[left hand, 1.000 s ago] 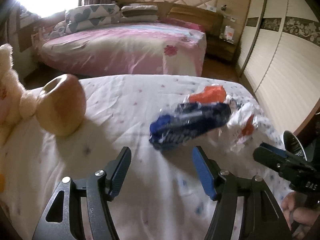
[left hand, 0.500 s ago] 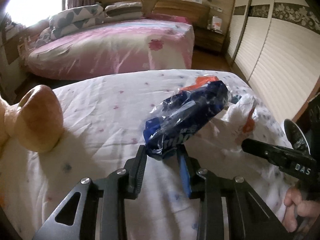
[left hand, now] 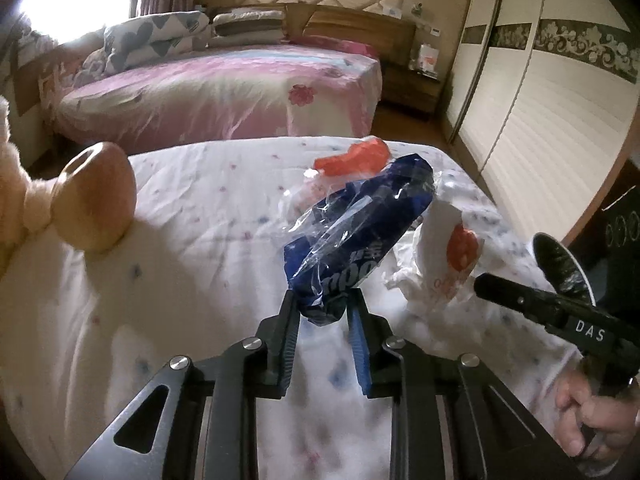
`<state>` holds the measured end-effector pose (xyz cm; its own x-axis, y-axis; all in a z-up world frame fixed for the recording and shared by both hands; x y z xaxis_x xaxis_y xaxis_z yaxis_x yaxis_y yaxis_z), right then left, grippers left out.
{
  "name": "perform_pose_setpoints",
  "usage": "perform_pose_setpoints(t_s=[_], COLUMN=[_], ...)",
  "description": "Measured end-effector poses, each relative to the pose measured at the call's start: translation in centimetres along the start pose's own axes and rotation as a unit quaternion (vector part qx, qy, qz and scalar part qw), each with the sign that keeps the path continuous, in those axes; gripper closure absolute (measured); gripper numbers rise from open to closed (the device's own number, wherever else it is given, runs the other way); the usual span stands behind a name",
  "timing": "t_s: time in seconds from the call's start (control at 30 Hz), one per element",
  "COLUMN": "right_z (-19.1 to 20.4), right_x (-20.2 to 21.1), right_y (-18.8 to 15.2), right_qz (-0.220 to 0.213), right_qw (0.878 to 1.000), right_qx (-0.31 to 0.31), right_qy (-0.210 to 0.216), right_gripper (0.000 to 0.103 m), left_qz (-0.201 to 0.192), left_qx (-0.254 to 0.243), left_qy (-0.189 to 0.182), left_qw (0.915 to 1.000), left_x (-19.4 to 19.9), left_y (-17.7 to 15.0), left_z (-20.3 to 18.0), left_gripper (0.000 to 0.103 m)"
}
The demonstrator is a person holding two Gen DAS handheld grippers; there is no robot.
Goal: Collect trash
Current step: 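Grasp the blue snack bag with the left tool while the right tool grasps the red-and-white bag, then carry the blue bag and red-and-white bag over the trash bin with both tools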
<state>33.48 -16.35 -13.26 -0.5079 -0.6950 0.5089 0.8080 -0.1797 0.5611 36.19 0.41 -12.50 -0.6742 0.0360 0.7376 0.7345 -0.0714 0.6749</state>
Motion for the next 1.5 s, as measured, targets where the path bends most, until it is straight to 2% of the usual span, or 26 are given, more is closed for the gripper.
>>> perform_pose_setpoints(t_s=[0.37,0.67,1.5], right_z=[0.1,-1.5,-6.9], right_x=[5.9,10.1,19.5], right_y=[-1.0,-1.7,-2.2], right_qz=[-0.037,-0.063,-0.137], right_qw=[0.999,0.997,0.985], right_qx=[0.008,-0.002,-0.042], right_qy=[-0.017,-0.037,-0.094], right_gripper=[0.103,0.103,0.103], left_qz=[0.007,0.005,0.010], left_qx=[-0.004,-0.027,-0.101], left_qy=[-0.023,-0.037,-0.060], left_qw=[0.9997,0.9989,0.9930], left_x=[3.9,5.7,5.6], left_y=[-3.1,-3.8,-3.2], left_z=[-3.1,-6.5,-17.4], left_gripper=[0.081,0.082,0.082])
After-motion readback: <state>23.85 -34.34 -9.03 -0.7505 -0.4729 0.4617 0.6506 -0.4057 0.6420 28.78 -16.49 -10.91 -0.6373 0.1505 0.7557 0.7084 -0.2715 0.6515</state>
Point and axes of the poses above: each gripper's, at about its wrist camera, not at the fingertips, and x roughly against the way its jaws point, z to its left, y to its top, the point moved 7 cm from there along -x, roughly the way its jaws point, and after that the axes turned 15 degrees about y, right-handed, at the moved point
